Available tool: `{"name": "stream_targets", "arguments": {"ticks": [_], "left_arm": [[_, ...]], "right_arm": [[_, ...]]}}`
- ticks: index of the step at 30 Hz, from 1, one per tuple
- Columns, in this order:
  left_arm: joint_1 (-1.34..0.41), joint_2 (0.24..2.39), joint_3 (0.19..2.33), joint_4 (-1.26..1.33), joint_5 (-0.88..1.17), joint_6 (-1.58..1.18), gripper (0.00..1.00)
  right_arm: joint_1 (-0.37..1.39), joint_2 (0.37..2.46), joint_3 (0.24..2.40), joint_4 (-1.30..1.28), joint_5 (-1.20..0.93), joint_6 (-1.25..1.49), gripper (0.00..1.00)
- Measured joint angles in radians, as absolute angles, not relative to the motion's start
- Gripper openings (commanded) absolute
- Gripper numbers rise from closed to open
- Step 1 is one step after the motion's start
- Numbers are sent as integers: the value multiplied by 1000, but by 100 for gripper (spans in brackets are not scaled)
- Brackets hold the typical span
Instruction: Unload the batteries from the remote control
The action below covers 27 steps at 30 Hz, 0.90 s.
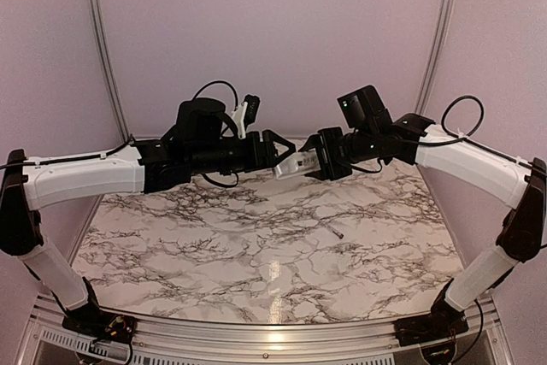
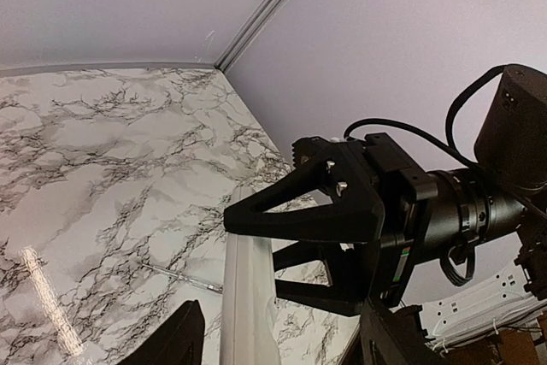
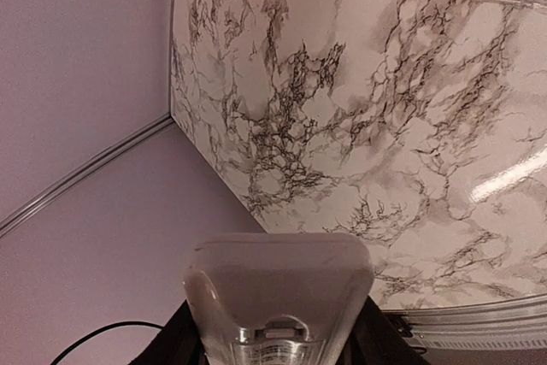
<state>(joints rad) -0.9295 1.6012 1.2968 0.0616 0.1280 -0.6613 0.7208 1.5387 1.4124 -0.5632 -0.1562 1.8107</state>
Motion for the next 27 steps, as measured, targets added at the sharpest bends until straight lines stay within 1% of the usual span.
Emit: {"name": "stream_targets", "arguments": {"ticks": [5,7,17,21,24,27], "left_arm": [[-931,1618,1312,60,147,-661,63],[-935,1631,1316,56,152,-661,59],[-951,1678,1338,40,168,-661,47],[-951,1683,1354,39,168,-661,39],[-951,1686,1363,40,170,-663,35],[-951,1696,1371,38,173,-662,36]], "right_arm": [[720,1532,1412,-562,-156,1813,0],[720,1528,1412,-562,-156,1814,0],[712,1505,1412,-561,-156,1814,0],[709,1504,1409,-560,-156,1814,0],[707,1504,1409,-560,-157,1814,0],[704,1501,1407,-558,-157,1813,0]]}}
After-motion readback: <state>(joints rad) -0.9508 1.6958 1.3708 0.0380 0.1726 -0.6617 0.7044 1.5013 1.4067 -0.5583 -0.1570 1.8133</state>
